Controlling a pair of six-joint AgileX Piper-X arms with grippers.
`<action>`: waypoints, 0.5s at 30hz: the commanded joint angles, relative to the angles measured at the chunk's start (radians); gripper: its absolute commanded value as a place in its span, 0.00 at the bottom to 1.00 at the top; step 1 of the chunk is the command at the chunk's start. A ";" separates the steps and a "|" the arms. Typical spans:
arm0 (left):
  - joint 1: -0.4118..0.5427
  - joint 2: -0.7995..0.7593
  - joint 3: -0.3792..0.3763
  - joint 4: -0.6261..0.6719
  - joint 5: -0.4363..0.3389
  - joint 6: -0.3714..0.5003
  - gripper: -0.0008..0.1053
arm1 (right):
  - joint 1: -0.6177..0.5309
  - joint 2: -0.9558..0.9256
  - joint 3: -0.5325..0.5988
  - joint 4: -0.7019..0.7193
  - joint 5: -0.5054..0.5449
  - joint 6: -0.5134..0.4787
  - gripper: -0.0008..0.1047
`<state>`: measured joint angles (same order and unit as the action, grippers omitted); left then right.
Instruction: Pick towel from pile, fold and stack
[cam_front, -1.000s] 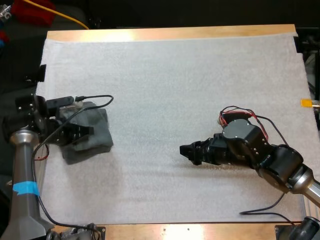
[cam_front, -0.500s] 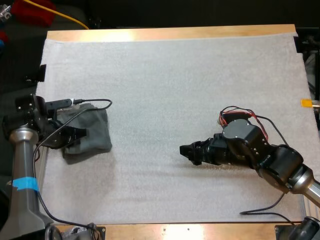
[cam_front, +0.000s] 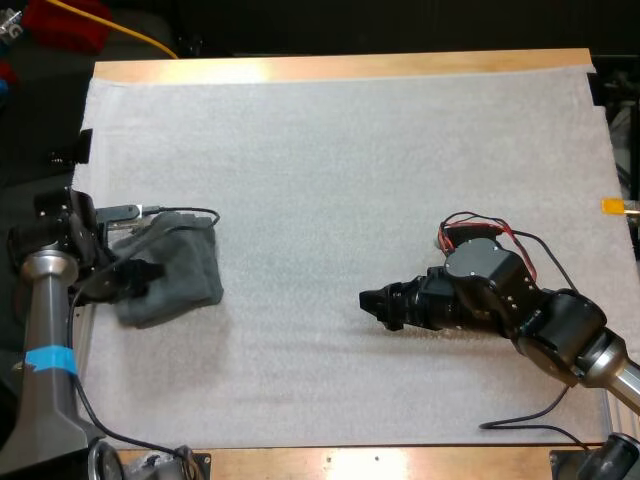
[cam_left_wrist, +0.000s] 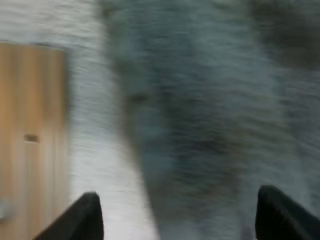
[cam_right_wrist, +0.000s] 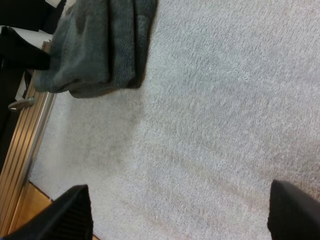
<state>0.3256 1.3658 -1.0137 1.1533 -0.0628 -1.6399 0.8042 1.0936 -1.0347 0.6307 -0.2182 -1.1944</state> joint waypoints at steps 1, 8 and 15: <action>-0.002 -0.035 -0.024 0.002 -0.034 -0.016 0.58 | -0.001 -0.005 0.002 0.000 -0.012 -0.013 0.67; -0.072 -0.102 -0.074 -0.018 0.059 -0.009 0.58 | -0.001 -0.005 0.002 0.000 -0.012 -0.013 0.67; -0.121 -0.103 -0.074 -0.087 0.105 -0.008 0.67 | -0.001 -0.005 0.002 0.000 -0.012 -0.013 0.67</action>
<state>0.2094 1.2625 -1.0837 1.0772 0.0376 -1.6447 0.8042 1.0936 -1.0347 0.6307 -0.2182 -1.1944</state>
